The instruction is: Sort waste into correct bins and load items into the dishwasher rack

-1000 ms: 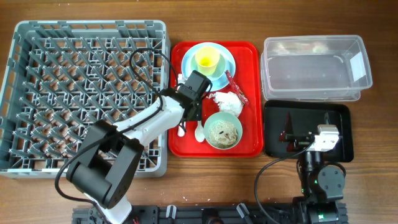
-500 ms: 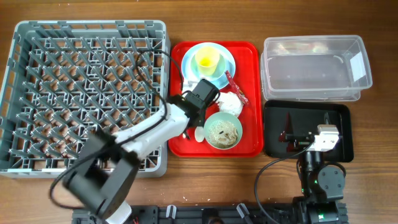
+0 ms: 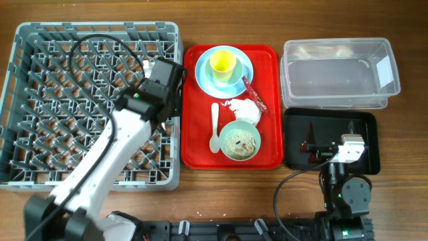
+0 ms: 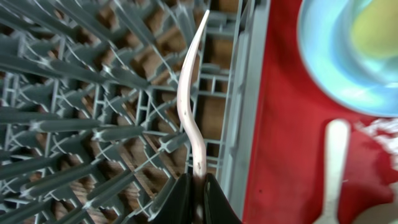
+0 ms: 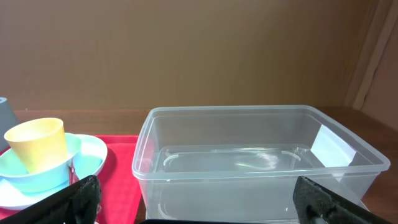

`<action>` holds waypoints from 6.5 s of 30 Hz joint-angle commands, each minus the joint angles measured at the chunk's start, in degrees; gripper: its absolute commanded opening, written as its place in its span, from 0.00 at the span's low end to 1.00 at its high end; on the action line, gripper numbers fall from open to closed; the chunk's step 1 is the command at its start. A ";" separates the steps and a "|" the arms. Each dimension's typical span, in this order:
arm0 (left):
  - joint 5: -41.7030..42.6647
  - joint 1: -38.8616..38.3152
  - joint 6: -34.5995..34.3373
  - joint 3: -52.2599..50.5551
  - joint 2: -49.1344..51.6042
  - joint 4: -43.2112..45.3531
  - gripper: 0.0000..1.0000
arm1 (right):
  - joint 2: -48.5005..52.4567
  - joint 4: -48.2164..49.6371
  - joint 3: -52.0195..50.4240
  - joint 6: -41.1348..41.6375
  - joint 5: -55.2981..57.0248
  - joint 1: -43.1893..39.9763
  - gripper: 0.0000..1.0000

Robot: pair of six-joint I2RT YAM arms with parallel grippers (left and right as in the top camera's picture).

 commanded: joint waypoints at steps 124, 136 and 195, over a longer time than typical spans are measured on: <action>5.68 6.32 -10.99 -10.29 -1.73 -18.47 0.08 | -0.20 0.20 -0.07 -0.66 -0.55 -0.17 1.00; 29.59 0.20 -10.16 9.18 -1.66 -13.99 0.32 | -0.20 0.20 -0.07 -0.68 -0.55 -0.20 1.00; -11.76 34.12 -10.95 9.01 -6.29 -18.21 1.00 | 20.68 -27.50 44.09 8.20 -15.93 -0.17 1.00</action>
